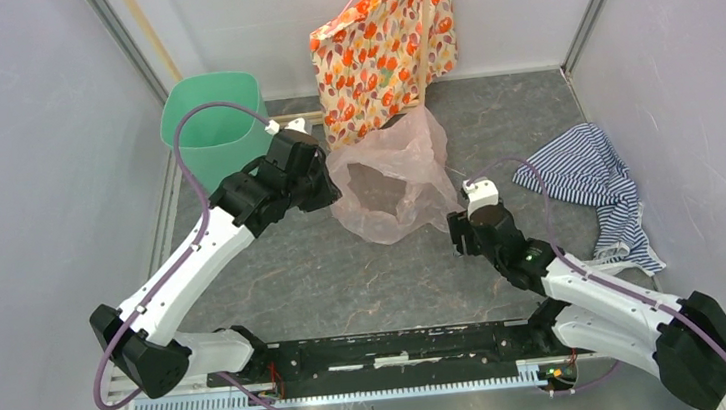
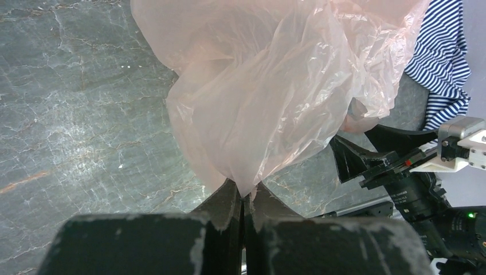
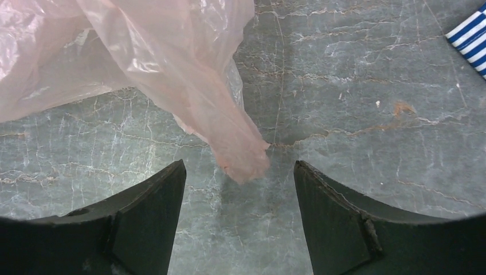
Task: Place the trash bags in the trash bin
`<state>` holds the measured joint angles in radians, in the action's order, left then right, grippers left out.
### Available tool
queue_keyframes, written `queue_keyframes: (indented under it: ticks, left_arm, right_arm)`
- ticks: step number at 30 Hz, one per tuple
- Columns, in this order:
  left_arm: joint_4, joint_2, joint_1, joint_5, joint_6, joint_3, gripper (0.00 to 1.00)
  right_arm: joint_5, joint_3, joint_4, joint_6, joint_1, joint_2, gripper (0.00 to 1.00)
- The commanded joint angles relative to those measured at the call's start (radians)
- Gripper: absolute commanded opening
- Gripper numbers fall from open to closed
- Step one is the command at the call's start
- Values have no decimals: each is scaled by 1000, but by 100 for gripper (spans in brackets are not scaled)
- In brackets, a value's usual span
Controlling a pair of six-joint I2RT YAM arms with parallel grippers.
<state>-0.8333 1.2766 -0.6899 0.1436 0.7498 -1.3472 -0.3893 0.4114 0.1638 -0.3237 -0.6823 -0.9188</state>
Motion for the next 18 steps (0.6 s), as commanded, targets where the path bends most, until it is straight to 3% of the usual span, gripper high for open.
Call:
queue_keyframes:
  ticks: [1,7,10,12,15,17,18]
  left_arm:
    - [-1,-9,7,-18,-45,-29,2]
    - [-3,2,10,-20,-49,-40,2]
    - [3,20,15,-28,-53,-79,2]
    - [16,59,28,-46,-78,-159,2]
    - [25,205,36,-109,-170,-474,2]
    - [-15,354,35,-137,-229,-908,2]
    - [-41,428,35,-150,-249,-1047,2]
  right_arm:
    - [39,-54,-220,21,19,6,75]
    - [29,8,-272,71,26,-37,57]
    - [36,157,-173,87,28,-101,23]
    - [52,346,-59,108,30,-142,3]
    - [54,735,88,188,29,-226,0]
    - [72,1075,160,245,30,-287,0]
    - [97,1220,182,260,29,-317,0]
